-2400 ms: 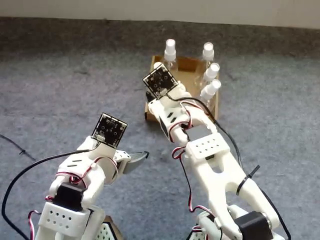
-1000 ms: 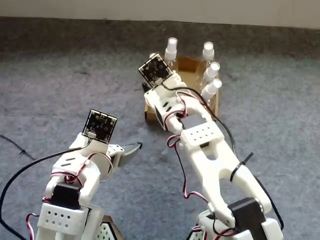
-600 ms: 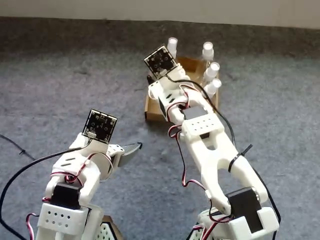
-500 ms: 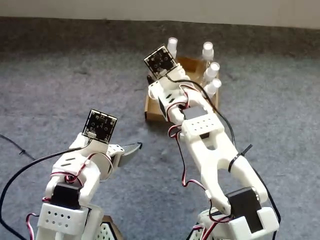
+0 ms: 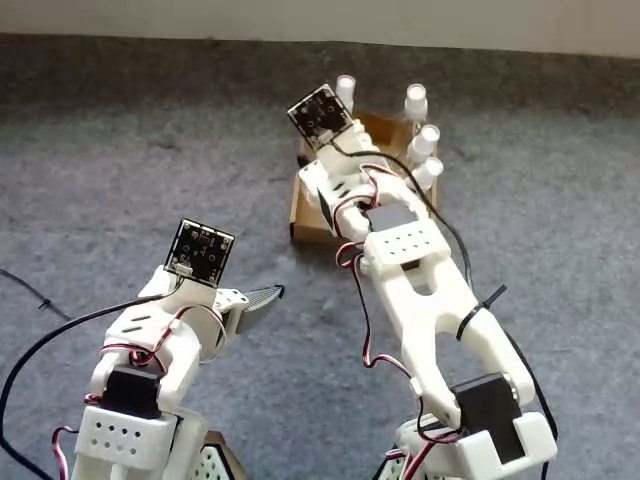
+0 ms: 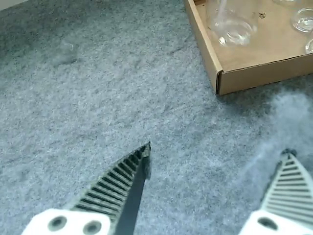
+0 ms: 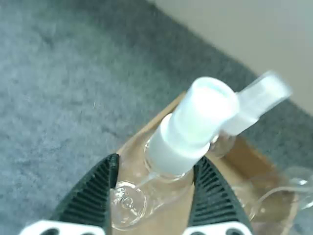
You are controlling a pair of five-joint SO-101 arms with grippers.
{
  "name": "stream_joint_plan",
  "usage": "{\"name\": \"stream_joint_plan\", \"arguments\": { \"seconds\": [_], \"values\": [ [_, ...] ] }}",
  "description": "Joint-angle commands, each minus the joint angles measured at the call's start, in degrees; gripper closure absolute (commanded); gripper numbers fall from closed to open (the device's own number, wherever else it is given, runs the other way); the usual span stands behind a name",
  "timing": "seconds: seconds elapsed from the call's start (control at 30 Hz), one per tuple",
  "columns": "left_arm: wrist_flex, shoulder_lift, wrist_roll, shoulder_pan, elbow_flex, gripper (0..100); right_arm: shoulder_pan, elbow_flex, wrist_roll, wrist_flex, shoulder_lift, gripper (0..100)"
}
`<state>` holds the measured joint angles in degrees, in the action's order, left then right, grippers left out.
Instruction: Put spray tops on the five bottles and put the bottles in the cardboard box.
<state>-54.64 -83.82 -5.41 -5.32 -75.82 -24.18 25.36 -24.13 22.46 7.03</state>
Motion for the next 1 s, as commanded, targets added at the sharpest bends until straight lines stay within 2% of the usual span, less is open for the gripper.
{"name": "stream_joint_plan", "arguments": {
  "seconds": [0.0,0.27,0.43,0.63,0.8,0.97],
  "values": [
    [1.6,-0.6,-1.6,2.9,1.2,64,0.1,-7.6,-0.4,9.1,2.0,99.5],
    [1.4,0.1,-2.8,18.6,7.3,64,0.1,-12.2,0.0,14.6,2.0,99.5],
    [3.2,0.1,-3.0,26.7,7.2,64,0.1,-12.1,6.2,12.2,2.0,99.5],
    [5.2,0.0,-3.1,28.7,2.2,64,0.0,-8.4,6.7,6.9,2.0,99.5],
    [9.0,0.0,-2.8,33.3,-2.6,64,0.1,-7.1,6.5,6.4,1.5,99.5],
    [10.6,-0.3,-3.0,32.0,-6.0,64,0.3,-5.3,6.4,1.5,1.5,99.5]
  ]
}}
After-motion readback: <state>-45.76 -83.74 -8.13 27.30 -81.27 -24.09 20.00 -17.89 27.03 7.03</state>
